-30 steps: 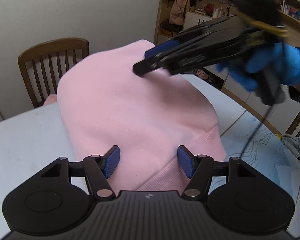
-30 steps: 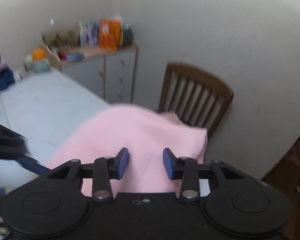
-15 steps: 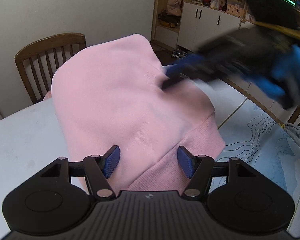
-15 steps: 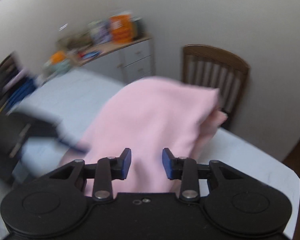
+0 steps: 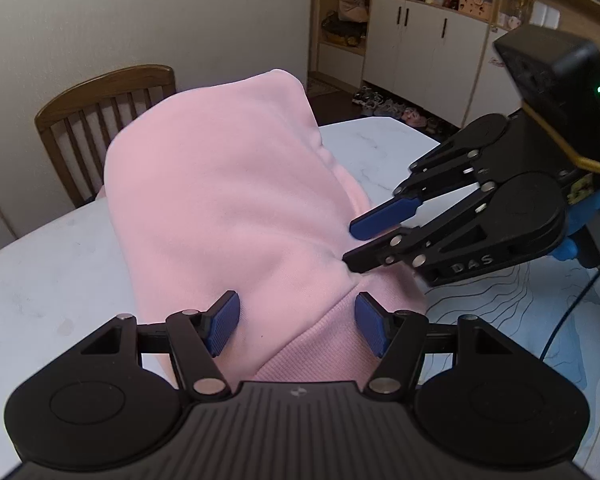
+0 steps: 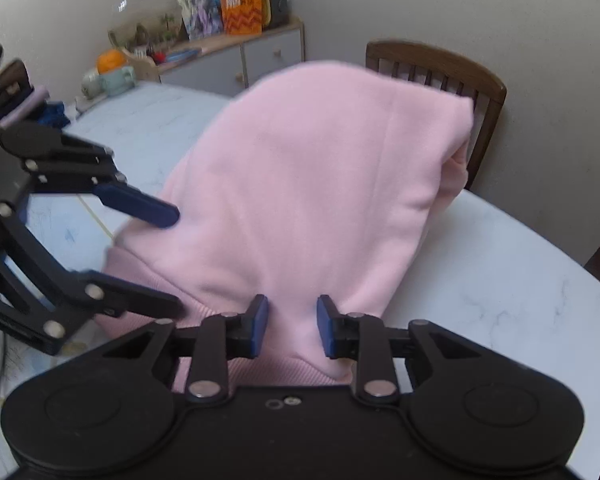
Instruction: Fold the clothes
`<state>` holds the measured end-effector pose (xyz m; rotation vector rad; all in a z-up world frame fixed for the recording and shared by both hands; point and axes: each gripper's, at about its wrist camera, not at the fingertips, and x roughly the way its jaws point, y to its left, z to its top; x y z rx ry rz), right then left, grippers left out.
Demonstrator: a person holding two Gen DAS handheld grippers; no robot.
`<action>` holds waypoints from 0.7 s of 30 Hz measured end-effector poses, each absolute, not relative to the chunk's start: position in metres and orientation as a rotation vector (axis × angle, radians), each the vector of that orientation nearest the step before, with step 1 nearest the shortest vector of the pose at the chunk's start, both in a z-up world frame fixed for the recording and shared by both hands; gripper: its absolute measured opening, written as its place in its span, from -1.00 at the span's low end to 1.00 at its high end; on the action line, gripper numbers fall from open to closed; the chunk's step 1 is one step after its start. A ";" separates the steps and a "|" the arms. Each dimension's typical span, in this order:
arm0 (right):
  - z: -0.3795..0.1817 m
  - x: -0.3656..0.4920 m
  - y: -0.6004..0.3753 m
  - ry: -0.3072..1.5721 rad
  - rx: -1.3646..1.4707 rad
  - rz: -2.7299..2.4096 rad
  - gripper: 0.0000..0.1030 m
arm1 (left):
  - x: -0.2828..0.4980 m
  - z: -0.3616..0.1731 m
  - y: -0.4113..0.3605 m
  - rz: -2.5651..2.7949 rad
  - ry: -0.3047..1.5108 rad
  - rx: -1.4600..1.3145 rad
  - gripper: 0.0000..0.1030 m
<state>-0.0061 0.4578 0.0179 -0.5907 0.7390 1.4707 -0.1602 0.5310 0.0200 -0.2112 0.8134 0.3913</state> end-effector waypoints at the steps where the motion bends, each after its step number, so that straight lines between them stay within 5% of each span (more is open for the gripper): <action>1: 0.024 -0.006 0.453 0.736 -0.561 1.471 1.00 | -0.160 0.022 0.529 0.400 0.817 -0.212 0.24; 9: 0.057 -0.021 0.415 0.635 -0.444 1.419 1.00 | -0.170 0.041 0.510 0.514 0.813 -0.264 0.66; 21: 0.070 -0.055 0.365 0.564 -0.377 1.280 1.00 | -0.204 0.066 0.463 0.738 0.704 -0.337 0.71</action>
